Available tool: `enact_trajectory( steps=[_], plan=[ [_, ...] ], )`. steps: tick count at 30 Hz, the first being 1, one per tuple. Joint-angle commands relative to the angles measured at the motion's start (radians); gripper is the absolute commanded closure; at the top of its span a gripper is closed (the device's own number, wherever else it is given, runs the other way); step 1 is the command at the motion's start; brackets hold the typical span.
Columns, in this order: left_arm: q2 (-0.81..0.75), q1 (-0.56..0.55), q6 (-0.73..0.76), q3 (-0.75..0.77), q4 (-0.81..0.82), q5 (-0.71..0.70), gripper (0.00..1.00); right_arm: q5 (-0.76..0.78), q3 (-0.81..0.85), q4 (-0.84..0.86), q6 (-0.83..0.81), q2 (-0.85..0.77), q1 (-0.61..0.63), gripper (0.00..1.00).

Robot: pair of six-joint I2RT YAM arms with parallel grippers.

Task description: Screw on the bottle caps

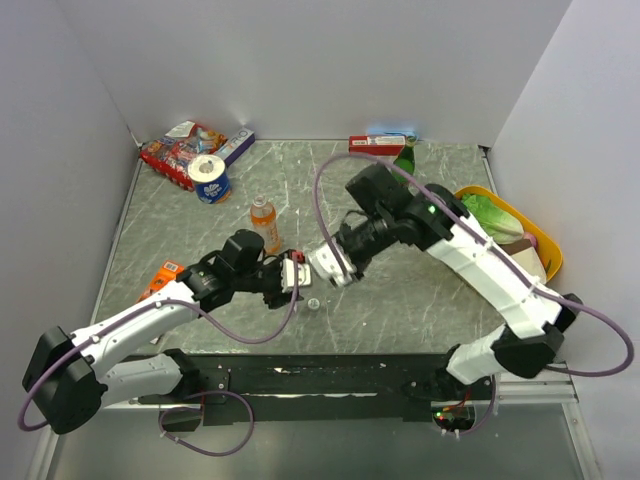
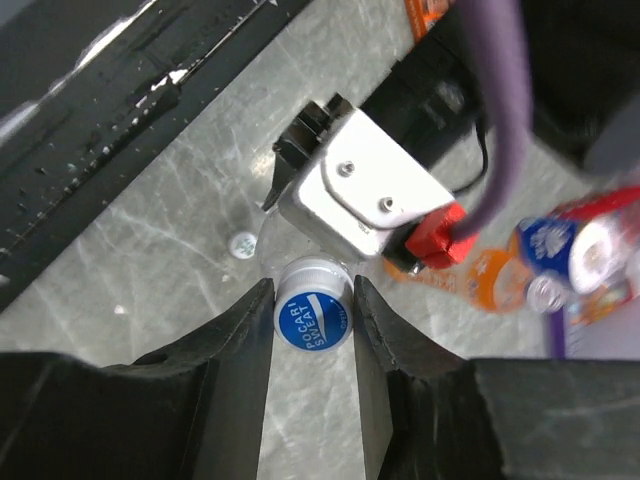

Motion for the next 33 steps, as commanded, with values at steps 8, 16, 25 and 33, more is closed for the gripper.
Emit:
enact_trajectory(
  steps=[8,16,25,33],
  plan=[
    [0.034,-0.029,-0.559,0.038,0.565,-0.815,0.99,0.012,0.221,0.275,1.409,0.278,-0.228,1.0],
    [0.154,-0.035,-0.722,0.131,0.427,-0.847,0.99,0.001,0.213,0.398,1.618,0.201,-0.286,0.82],
    [0.009,-0.034,-0.701,-0.028,0.447,-0.495,0.99,-0.012,0.131,0.76,1.523,0.088,-0.401,0.33],
    [0.02,-0.034,-0.716,0.015,0.439,-0.417,0.99,-0.169,0.025,0.833,1.588,0.08,-0.363,0.13]
  ],
)
